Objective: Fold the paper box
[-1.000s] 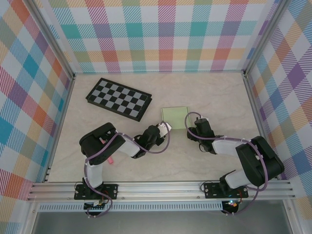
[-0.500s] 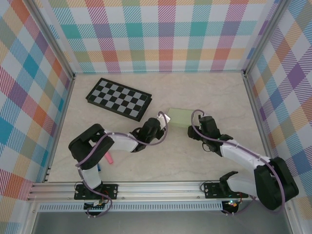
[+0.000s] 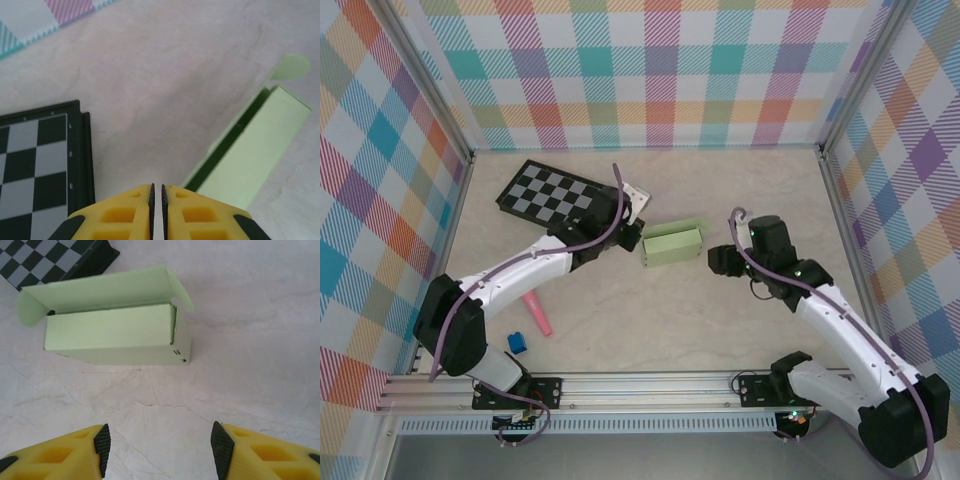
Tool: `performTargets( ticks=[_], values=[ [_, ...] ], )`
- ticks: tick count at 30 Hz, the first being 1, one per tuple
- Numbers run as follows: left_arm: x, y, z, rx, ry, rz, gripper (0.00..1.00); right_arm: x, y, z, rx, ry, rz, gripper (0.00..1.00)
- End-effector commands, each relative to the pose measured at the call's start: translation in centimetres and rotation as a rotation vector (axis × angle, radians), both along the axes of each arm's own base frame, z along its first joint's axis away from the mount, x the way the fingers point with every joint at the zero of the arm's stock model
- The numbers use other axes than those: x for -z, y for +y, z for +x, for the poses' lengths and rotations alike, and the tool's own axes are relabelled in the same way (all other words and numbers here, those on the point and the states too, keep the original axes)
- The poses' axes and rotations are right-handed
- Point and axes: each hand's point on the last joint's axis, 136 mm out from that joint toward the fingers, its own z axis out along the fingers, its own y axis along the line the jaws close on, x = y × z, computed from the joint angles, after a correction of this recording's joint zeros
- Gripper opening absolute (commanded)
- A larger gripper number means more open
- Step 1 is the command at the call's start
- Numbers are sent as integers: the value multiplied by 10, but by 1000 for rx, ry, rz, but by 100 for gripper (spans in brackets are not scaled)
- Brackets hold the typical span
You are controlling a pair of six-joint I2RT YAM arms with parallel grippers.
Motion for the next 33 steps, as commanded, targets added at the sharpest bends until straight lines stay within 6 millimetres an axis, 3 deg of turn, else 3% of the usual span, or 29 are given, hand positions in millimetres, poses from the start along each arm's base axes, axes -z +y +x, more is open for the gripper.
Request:
performTargets(
  ticks=[1,6,9,10,14,19,27,33],
  values=[
    [14,7,-32,69,178,38,14,-8,-2,3,-68,49,-54,56],
    [1,15,-15,9,192,-85,20,-16,-9,43,-82,47,-70,54],
    [-8,14,-18,34,197,-174,27,-17,-9,65,-157,20,-138,53],
    [-7,12,-21,62,191,-175,32,-13,-7,73,-199,19,-174,52],
    [6,10,-18,93,160,-154,32,7,6,92,-335,47,-223,50],
    [19,-4,-5,81,199,-193,34,12,21,113,-367,66,-175,45],
    [36,-1,8,-3,244,-165,32,28,29,119,-378,135,-157,29],
    [40,1,-4,-21,312,-188,31,27,35,110,-394,139,-114,26]
  ],
)
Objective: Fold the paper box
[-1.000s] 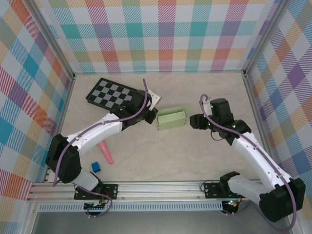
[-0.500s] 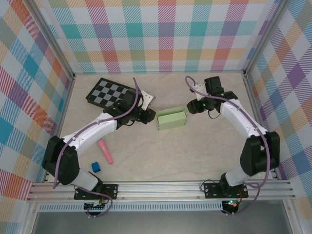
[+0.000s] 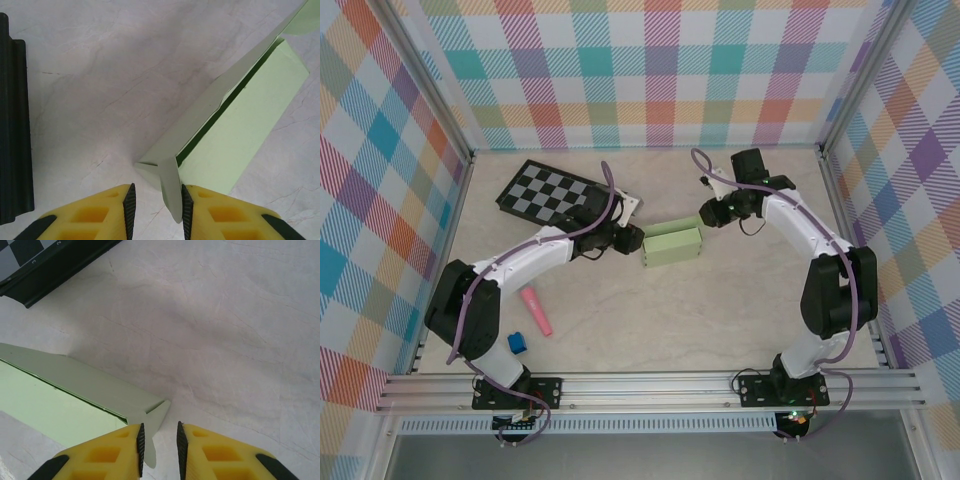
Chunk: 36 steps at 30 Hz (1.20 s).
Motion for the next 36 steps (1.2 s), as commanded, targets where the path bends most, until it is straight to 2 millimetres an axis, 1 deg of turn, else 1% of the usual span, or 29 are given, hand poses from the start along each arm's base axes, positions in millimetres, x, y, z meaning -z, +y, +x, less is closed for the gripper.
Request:
performTargets(
  ticks=[1,6,8,12,18,23,26,27,29,32,36],
  values=[
    [-13,-3,-2,-16,17,-37,31,-2,12,-12,-43,23,48,26],
    [-14,-3,-1,-23,16,-37,31,6,13,-14,-46,30,28,24],
    [-14,-3,-1,-24,16,-38,31,7,15,-16,-55,32,27,26],
    [-12,0,0,-28,10,-24,31,5,13,-18,-60,20,23,32],
    [-11,3,0,-33,5,-7,31,1,14,-19,-60,21,34,32],
    [-20,15,-4,-36,-7,18,35,-6,13,-23,-66,-1,37,34],
    [-26,21,-10,-34,-6,8,42,-7,9,-23,-70,-15,17,36],
    [-27,21,-13,-27,-1,5,43,-8,9,-23,-69,-20,9,36],
    [-26,22,-17,-23,9,0,43,-11,14,-28,-104,-28,36,38],
    [-21,22,-17,-31,17,-4,43,-14,20,-32,-136,-39,75,39],
    [-16,20,-14,-35,18,0,43,-10,24,-29,-148,-23,78,42]
  ],
)
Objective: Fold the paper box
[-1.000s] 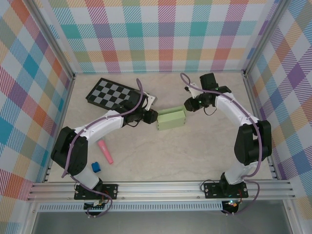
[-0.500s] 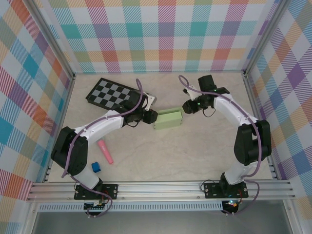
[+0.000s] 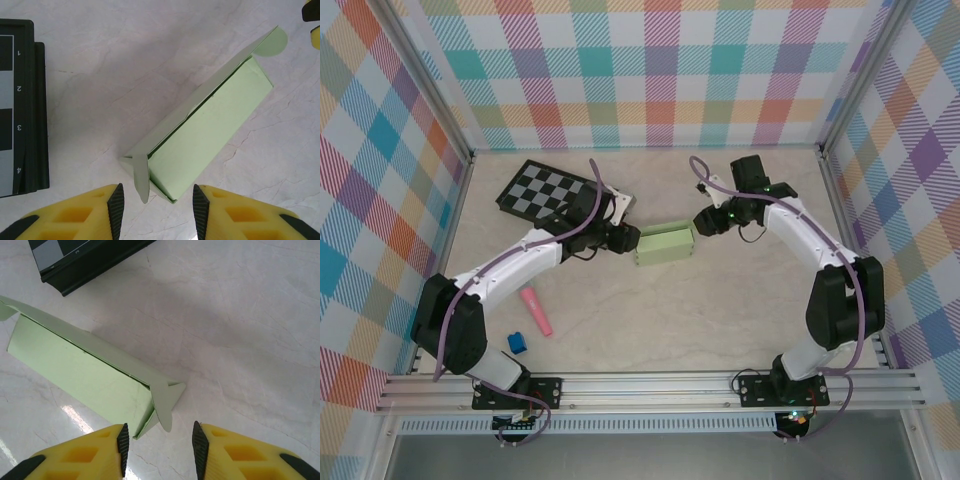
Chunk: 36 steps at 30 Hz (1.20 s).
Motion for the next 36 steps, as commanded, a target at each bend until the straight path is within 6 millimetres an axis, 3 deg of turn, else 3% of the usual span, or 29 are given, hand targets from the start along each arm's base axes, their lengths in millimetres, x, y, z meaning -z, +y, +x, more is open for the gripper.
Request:
performTargets(
  ticks=[1,10,19,25,36],
  values=[
    [11,3,-1,-6,28,5,43,-1,10,-2,-62,-7,24,43],
    [27,1,5,-19,41,21,39,18,17,8,-58,3,-4,39],
    [24,-8,17,-22,29,15,24,16,22,13,-33,-21,-16,17],
    [19,-11,22,-31,30,20,16,17,27,9,-5,3,-30,11],
    [16,-17,29,-73,49,-12,16,16,39,6,106,32,-59,4]
  ],
)
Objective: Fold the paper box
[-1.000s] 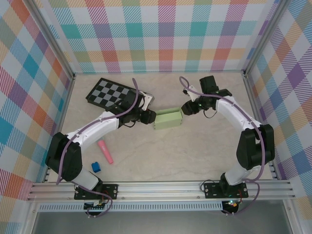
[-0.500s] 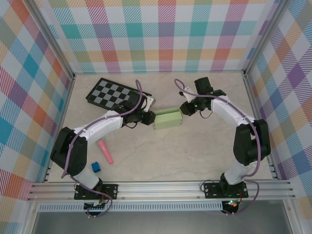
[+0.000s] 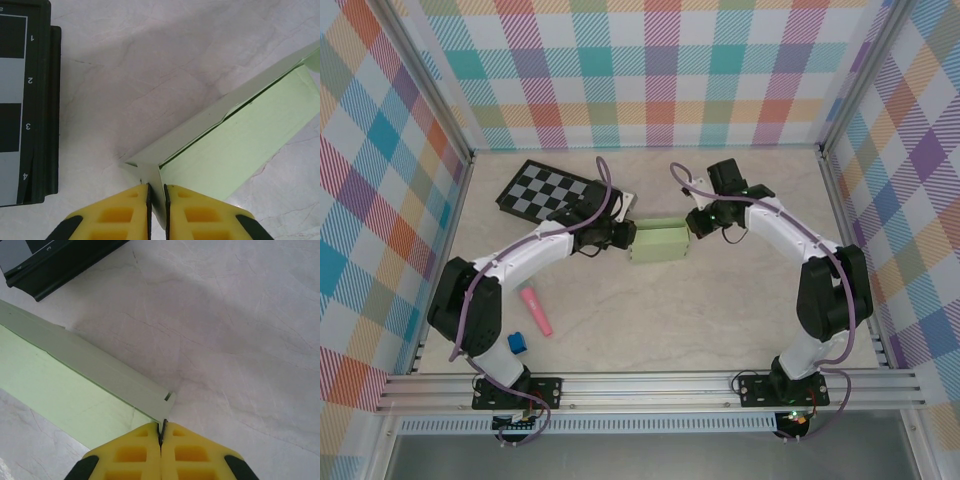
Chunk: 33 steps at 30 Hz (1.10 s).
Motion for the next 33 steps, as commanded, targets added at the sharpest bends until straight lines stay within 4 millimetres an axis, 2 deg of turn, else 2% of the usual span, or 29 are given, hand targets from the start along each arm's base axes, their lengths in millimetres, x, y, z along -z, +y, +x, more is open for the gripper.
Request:
performTargets(
  ticks=[1,8,12,19,25,33],
  values=[
    [-12,-15,8,-12,-7,-66,16,-8,12,-3,32,13,12,4],
    [-11,-20,15,-69,9,-124,11,-6,15,-5,175,22,-21,2],
    [-12,-19,16,-85,10,-130,5,-1,17,-7,199,24,-43,2],
    [-16,-15,17,-96,0,-108,0,0,16,-6,233,11,-67,1],
    [-8,-19,12,-106,6,-91,0,-6,18,-4,340,12,-9,1],
    [-3,-18,15,-130,-1,-79,0,4,18,-8,440,58,13,0]
  ],
)
